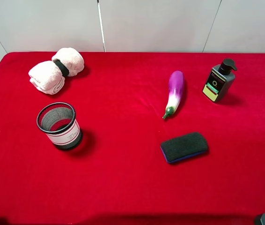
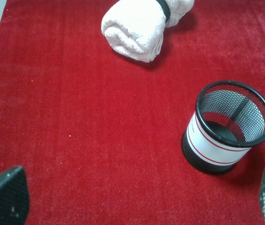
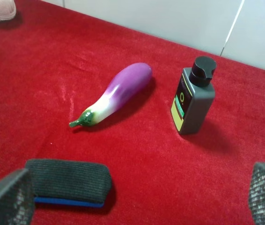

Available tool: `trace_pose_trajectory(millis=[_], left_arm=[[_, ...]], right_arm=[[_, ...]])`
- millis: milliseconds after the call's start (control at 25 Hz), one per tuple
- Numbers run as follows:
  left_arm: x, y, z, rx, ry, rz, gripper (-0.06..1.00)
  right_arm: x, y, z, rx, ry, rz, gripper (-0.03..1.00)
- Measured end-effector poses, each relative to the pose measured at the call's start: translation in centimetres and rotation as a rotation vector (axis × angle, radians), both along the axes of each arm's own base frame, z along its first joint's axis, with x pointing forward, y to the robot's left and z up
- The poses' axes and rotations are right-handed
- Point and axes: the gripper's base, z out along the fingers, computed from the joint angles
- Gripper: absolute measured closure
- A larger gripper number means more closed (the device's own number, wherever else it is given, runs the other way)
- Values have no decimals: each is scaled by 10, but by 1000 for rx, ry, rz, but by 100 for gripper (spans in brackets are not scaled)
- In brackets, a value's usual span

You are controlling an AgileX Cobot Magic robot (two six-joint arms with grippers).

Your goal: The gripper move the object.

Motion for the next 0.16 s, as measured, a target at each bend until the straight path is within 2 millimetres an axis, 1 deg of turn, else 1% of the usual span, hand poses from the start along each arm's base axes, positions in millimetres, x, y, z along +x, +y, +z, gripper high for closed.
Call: trace_pose_trajectory(millis=[160], left_arm=[[0,0,0,0,0,0,-4]], right_arm=[[0,0,0,0,0,0,28]])
